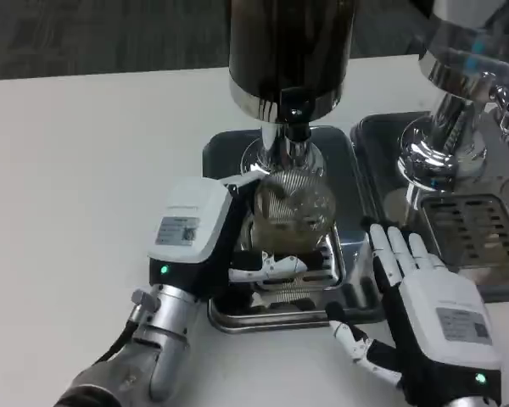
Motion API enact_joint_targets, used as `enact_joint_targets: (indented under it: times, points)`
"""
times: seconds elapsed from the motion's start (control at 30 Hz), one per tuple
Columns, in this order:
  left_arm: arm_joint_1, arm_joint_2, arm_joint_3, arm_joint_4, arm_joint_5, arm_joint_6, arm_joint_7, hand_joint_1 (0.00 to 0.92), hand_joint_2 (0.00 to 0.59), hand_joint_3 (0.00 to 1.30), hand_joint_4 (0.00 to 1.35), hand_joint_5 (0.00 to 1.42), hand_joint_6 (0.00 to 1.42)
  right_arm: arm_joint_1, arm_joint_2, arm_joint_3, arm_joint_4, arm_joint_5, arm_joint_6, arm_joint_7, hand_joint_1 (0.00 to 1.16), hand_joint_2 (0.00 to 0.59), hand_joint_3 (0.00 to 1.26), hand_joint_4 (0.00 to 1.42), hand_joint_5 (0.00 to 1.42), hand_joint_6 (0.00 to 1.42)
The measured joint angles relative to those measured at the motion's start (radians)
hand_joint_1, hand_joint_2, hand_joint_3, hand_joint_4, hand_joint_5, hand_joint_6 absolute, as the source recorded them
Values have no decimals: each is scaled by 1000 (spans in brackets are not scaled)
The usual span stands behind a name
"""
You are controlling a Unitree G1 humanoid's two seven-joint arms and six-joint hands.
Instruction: Grasp the cup under the faucet to collect the drink, then remove the cup.
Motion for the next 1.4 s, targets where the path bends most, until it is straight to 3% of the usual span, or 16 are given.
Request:
enact_joint_targets:
  times: [0.13, 0.4, 0.7, 0.9, 1.07, 1.23, 1.4]
  points:
    - [0, -1, -10, 0, -10, 3, 0, 270, 73, 309, 468, 898, 1045, 2, -1, -3, 0, 0, 0, 0, 370, 383, 0, 0, 0, 98]
    - [20, 13, -19, -4, -9, 20, 5, 59, 62, 83, 304, 761, 849, 0, -3, -10, 0, 5, -1, 0, 382, 382, 0, 0, 0, 98]
    - [25, 39, 1, -42, -14, 29, 58, 0, 50, 63, 264, 708, 754, -10, -8, -13, 2, 9, -12, 0, 390, 382, 0, 0, 0, 98]
    - [67, 72, 45, -77, -27, 6, 63, 0, 62, 53, 131, 508, 429, -15, -16, -20, 10, 14, -21, 0, 392, 382, 0, 0, 0, 92]
    - [118, 125, 108, -171, -71, -60, 70, 0, 77, 9, 21, 362, 276, -13, -20, -38, 10, 30, -23, -3, 394, 382, 0, 0, 0, 86]
    - [223, 192, 197, -370, -176, -178, -37, 0, 79, 0, 0, 230, 171, -9, -26, -45, 10, 44, -28, -8, 395, 382, 0, 0, 0, 82]
    - [325, 255, 289, -574, -299, -279, -225, 0, 96, 0, 0, 224, 174, -10, -31, -57, 10, 49, -32, -9, 396, 382, 0, 0, 0, 81]
